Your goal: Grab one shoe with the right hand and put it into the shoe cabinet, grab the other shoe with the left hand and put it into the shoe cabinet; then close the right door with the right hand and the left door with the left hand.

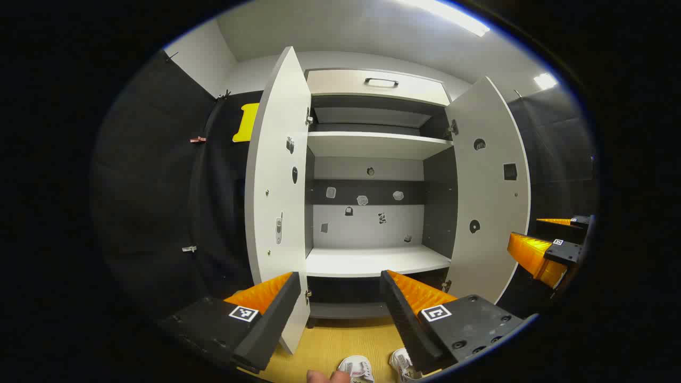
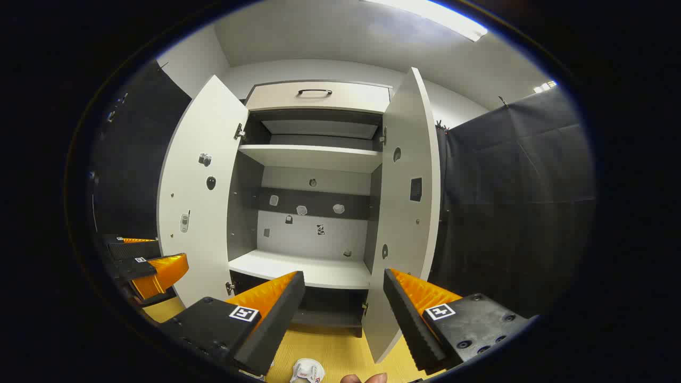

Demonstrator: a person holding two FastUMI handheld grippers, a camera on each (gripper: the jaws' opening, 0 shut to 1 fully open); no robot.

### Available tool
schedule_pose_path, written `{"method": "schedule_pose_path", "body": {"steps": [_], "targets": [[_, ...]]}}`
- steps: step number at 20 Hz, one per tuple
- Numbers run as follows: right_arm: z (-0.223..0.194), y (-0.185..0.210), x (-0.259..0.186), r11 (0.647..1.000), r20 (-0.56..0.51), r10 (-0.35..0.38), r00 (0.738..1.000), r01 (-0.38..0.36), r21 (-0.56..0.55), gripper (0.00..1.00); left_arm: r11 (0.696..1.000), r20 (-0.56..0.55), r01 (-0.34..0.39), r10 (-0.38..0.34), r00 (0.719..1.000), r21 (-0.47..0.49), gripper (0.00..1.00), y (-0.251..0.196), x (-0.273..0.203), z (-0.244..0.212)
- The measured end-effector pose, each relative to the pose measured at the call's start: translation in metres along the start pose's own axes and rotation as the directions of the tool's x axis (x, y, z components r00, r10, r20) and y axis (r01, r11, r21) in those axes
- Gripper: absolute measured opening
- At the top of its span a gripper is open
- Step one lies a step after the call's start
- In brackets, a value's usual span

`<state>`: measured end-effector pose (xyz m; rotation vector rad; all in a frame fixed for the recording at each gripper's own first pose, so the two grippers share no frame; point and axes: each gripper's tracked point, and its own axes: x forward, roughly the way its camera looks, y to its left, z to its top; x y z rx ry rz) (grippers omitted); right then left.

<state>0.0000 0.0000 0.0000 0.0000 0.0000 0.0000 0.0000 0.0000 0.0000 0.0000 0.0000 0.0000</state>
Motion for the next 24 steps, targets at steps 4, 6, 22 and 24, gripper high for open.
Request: {"method": "schedule_pose_path", "body": {"steps": [4, 6, 22, 24], "targets": [[-0.001, 0.001, -0.001, 1.000, -0.002, -0.004, 1.000, 0.004, 0.001, 0.98, 1.000, 0.002, 0.002, -0.002, 1.000, -0.003, 0.95, 0.001, -0.002, 0.000], [-0.002, -0.001, -0.001, 1.000, -0.001, -0.009, 1.000, 0.009, -0.002, 0.98, 1.000, 0.002, 0.004, -0.004, 1.000, -0.003, 0.95, 0.001, -0.001, -0.001], [-0.010, 0.002, -0.006, 1.000, -0.023, -0.009, 1.000, 0.009, 0.014, 0.98, 1.000, 0.018, 0.002, -0.002, 1.000, 0.003, 0.95, 0.004, -0.006, -0.001], [-0.025, 0.008, -0.007, 1.000, -0.061, 0.002, 0.998, -0.001, 0.011, 0.97, 1.000, 0.019, 0.000, 0.000, 1.000, -0.002, 0.95, 0.007, -0.007, -0.003]]}}
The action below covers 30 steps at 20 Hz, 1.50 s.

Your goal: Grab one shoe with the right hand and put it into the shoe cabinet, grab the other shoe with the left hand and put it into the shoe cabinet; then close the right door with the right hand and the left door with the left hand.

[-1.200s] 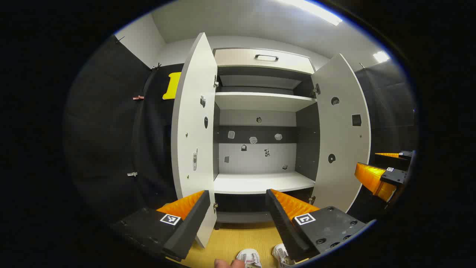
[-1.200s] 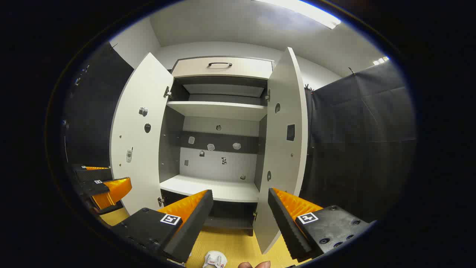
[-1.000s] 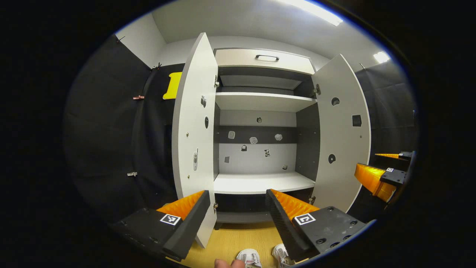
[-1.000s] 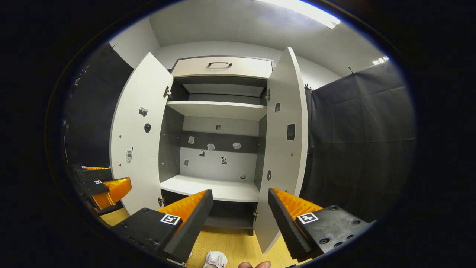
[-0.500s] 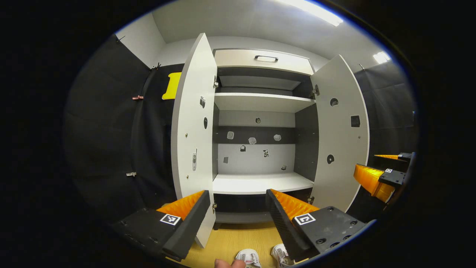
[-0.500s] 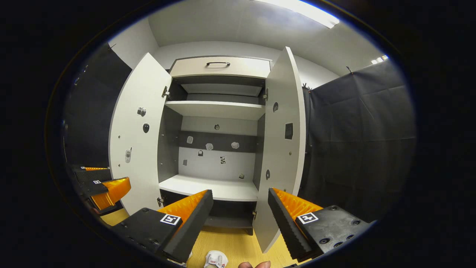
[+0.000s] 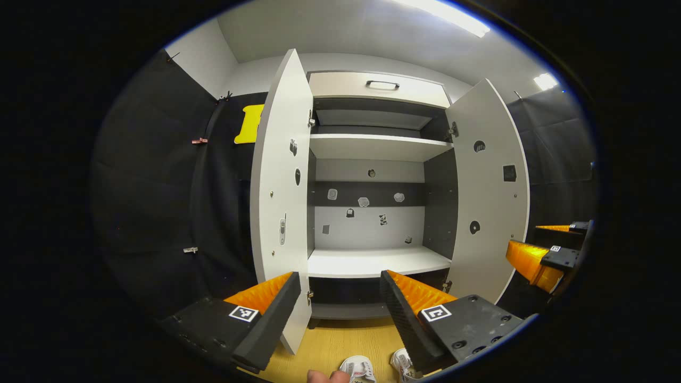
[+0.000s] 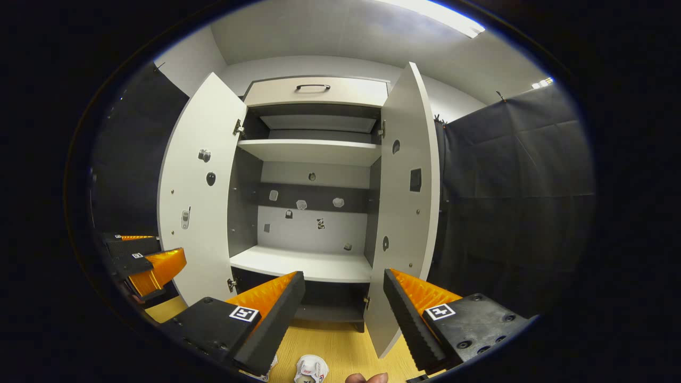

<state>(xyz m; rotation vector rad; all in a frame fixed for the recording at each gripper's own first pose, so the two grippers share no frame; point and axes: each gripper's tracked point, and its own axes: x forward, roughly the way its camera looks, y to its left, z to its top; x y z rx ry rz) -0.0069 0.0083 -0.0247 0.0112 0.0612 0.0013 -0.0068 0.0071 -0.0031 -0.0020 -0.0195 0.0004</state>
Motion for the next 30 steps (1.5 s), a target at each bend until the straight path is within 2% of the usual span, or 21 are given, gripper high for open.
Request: {"method": "schedule_pose_path", "body": {"steps": [4, 7, 9, 13, 16, 17, 18, 19, 24, 25, 26, 27, 28, 30], "targets": [[-0.066, 0.016, -0.007, 0.999, -0.153, 0.048, 0.987, -0.044, 0.026, 0.98, 1.000, -0.015, -0.016, 0.016, 1.000, -0.010, 0.95, 0.009, -0.002, -0.013], [-0.135, 0.036, -0.019, 0.993, -0.297, 0.106, 0.949, -0.087, 0.077, 0.98, 0.999, -0.029, -0.035, 0.035, 0.999, -0.001, 0.95, 0.016, -0.005, -0.025], [-0.183, 0.049, -0.029, 0.989, -0.383, 0.144, 0.912, -0.115, 0.096, 0.98, 0.999, -0.039, -0.050, 0.051, 0.998, 0.008, 0.95, 0.022, -0.006, -0.033], [-0.279, 0.070, -0.054, 0.979, -0.551, 0.194, 0.811, -0.128, 0.157, 0.98, 0.996, -0.074, -0.081, 0.083, 0.994, 0.021, 0.95, 0.032, -0.011, -0.051], [-0.338, 0.082, -0.071, 0.972, -0.642, 0.224, 0.733, -0.120, 0.203, 0.82, 0.995, -0.104, -0.098, 0.100, 0.989, 0.028, 0.95, 0.039, -0.017, -0.062], [-0.355, 0.083, -0.073, 0.971, -0.664, 0.227, 0.712, -0.110, 0.213, 0.81, 0.994, -0.108, -0.101, 0.104, 0.989, 0.029, 0.95, 0.041, -0.019, -0.064], [-0.366, 0.085, -0.075, 0.970, -0.678, 0.228, 0.699, -0.104, 0.219, 0.74, 0.994, -0.110, -0.104, 0.107, 0.988, 0.030, 0.95, 0.043, -0.020, -0.066], [-0.376, 0.088, -0.073, 0.969, -0.684, 0.233, 0.691, -0.104, 0.224, 0.82, 0.994, -0.113, -0.108, 0.111, 0.987, 0.033, 0.95, 0.045, -0.021, -0.067], [-0.431, 0.097, -0.056, 0.974, -0.729, 0.204, 0.654, -0.057, 0.221, 0.81, 0.992, -0.134, -0.119, 0.125, 0.983, 0.048, 0.95, 0.057, -0.024, -0.076], [-0.435, 0.099, -0.052, 0.975, -0.732, 0.199, 0.652, -0.054, 0.217, 0.75, 0.992, -0.135, -0.119, 0.125, 0.983, 0.052, 0.95, 0.060, -0.024, -0.077], [-0.446, 0.103, -0.046, 0.976, -0.731, 0.190, 0.656, -0.049, 0.210, 0.55, 0.991, -0.136, -0.120, 0.127, 0.983, 0.056, 0.95, 0.062, -0.023, -0.078], [-0.452, 0.107, -0.039, 0.978, -0.725, 0.183, 0.664, -0.047, 0.203, 0.58, 0.991, -0.137, -0.122, 0.129, 0.982, 0.060, 0.95, 0.064, -0.023, -0.079], [-0.455, 0.106, -0.033, 0.980, -0.720, 0.171, 0.672, -0.042, 0.194, 0.55, 0.990, -0.140, -0.124, 0.132, 0.981, 0.063, 0.95, 0.067, -0.022, -0.081], [-0.460, 0.106, -0.019, 0.984, -0.708, 0.136, 0.693, -0.014, 0.175, 0.37, 0.989, -0.145, -0.130, 0.139, 0.980, 0.070, 0.95, 0.072, -0.019, -0.085]]}}
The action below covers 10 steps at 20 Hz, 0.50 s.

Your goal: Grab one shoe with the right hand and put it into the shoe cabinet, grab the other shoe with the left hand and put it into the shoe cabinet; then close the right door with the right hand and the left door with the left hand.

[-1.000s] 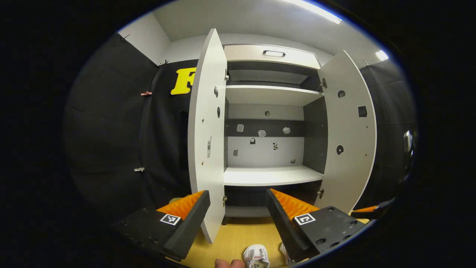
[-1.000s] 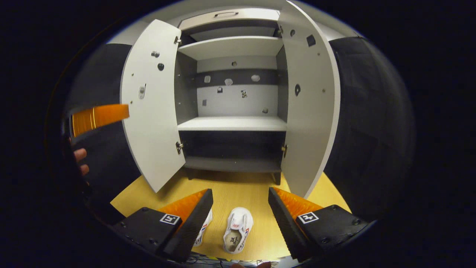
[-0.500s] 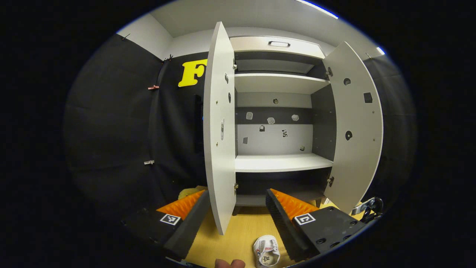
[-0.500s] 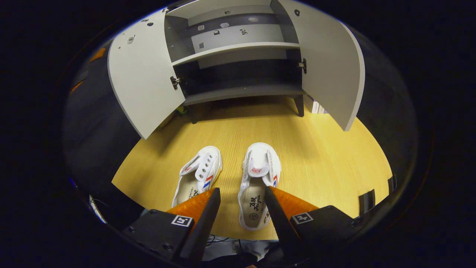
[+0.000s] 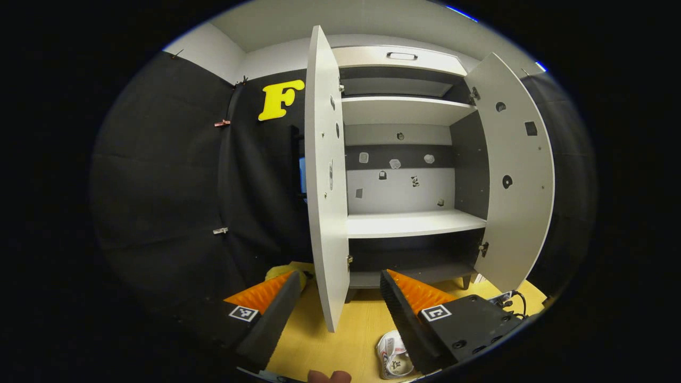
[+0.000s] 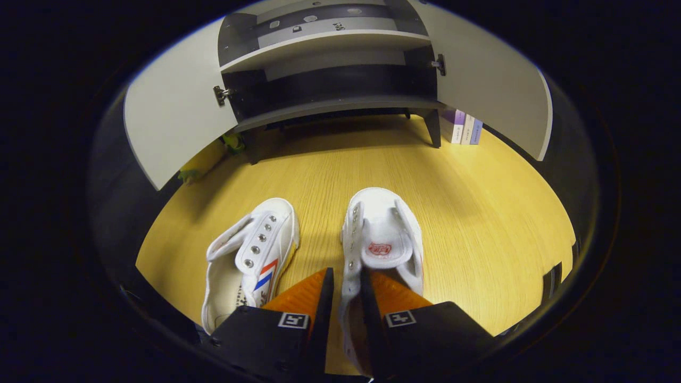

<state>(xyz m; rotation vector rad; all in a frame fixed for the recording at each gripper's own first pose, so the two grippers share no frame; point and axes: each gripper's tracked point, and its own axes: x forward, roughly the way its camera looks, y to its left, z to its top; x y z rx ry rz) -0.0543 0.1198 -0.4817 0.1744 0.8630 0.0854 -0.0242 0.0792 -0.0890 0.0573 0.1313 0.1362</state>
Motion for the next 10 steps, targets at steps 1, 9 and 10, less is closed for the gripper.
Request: {"method": "schedule_pose_path", "body": {"steps": [1, 9, 10], "targets": [[0.000, 0.000, 0.010, 1.000, 0.007, -0.011, 1.000, 0.011, 0.004, 0.29, 1.000, -0.003, 0.000, 0.000, 1.000, 0.000, 0.95, 0.001, 0.002, -0.002], [0.015, -0.001, 0.037, 1.000, 0.103, 0.008, 0.995, -0.009, 0.007, 0.14, 1.000, -0.015, -0.025, 0.025, 1.000, 0.008, 0.95, 0.017, 0.006, -0.012], [0.017, -0.001, 0.036, 0.999, 0.097, 0.027, 0.995, -0.030, 0.034, 0.06, 1.000, -0.017, -0.027, 0.027, 0.999, 0.011, 0.95, 0.017, 0.005, -0.013]]}}
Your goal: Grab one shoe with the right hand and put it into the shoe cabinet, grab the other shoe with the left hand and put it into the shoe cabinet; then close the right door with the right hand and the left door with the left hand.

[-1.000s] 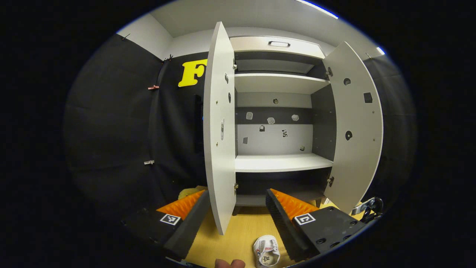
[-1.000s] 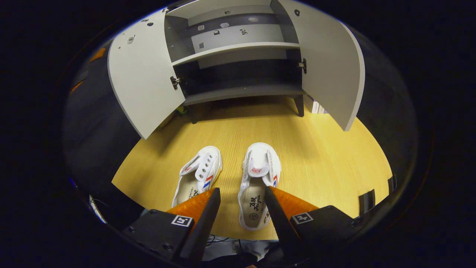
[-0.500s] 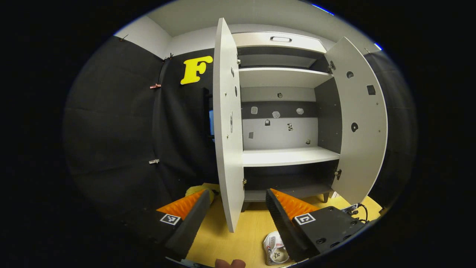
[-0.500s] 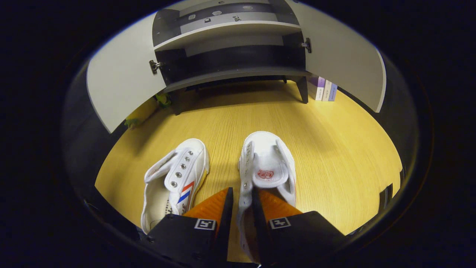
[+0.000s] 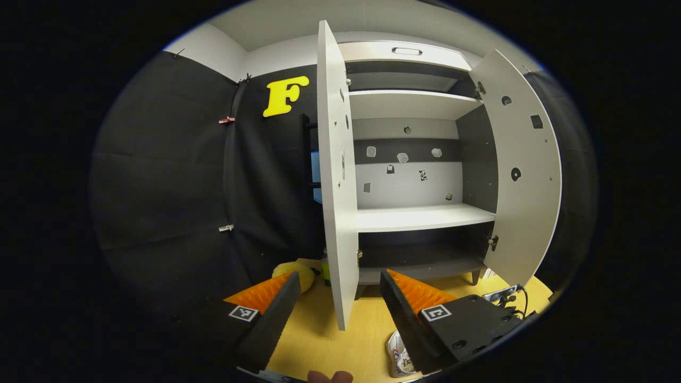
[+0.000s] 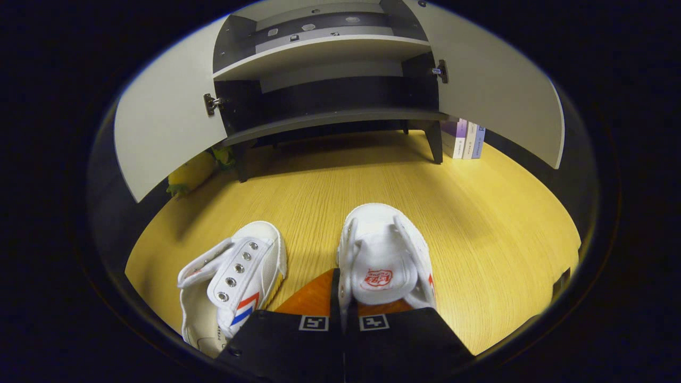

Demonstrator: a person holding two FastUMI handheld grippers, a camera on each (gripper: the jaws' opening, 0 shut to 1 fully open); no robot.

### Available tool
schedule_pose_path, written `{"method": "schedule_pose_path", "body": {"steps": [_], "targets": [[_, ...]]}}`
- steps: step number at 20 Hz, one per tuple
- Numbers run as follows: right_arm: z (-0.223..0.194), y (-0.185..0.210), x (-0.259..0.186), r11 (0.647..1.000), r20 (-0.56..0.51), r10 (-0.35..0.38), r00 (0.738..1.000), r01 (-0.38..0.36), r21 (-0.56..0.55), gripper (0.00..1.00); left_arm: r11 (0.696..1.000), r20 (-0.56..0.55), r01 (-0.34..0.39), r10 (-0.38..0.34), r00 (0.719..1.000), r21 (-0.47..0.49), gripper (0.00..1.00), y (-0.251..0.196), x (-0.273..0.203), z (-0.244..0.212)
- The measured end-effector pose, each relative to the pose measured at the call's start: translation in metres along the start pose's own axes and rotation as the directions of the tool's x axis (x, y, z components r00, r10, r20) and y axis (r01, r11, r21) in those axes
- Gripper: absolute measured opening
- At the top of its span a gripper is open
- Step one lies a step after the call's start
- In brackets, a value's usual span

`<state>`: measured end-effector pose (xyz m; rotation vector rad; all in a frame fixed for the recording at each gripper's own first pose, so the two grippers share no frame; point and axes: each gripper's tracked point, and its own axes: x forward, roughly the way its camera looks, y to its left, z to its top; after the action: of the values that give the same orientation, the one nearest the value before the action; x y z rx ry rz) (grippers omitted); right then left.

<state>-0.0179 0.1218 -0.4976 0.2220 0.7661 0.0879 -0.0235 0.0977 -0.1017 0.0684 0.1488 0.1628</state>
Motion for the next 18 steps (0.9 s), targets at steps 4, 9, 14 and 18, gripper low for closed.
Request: {"method": "schedule_pose_path", "body": {"steps": [4, 9, 14, 18], "targets": [[0.008, -0.005, -0.007, 1.000, -0.035, 0.018, 0.999, -0.018, -0.018, 0.06, 1.000, -0.003, -0.003, 0.003, 1.000, -0.009, 0.95, 0.001, -0.002, 0.000], [0.052, 0.001, -0.040, 0.999, -0.005, 0.046, 0.999, -0.046, 0.013, 0.06, 1.000, 0.013, 0.009, -0.009, 1.000, -0.018, 0.95, -0.004, -0.002, 0.011], [0.130, 0.006, -0.095, 0.997, 0.056, 0.065, 0.996, -0.063, -0.041, 0.06, 0.997, 0.028, 0.046, -0.044, 0.999, -0.062, 0.95, -0.017, -0.001, 0.019], [0.206, 0.013, -0.135, 0.996, 0.120, 0.060, 0.991, -0.051, -0.073, 0.06, 0.991, 0.040, 0.083, -0.079, 0.996, -0.105, 0.95, -0.031, 0.006, 0.027]]}}
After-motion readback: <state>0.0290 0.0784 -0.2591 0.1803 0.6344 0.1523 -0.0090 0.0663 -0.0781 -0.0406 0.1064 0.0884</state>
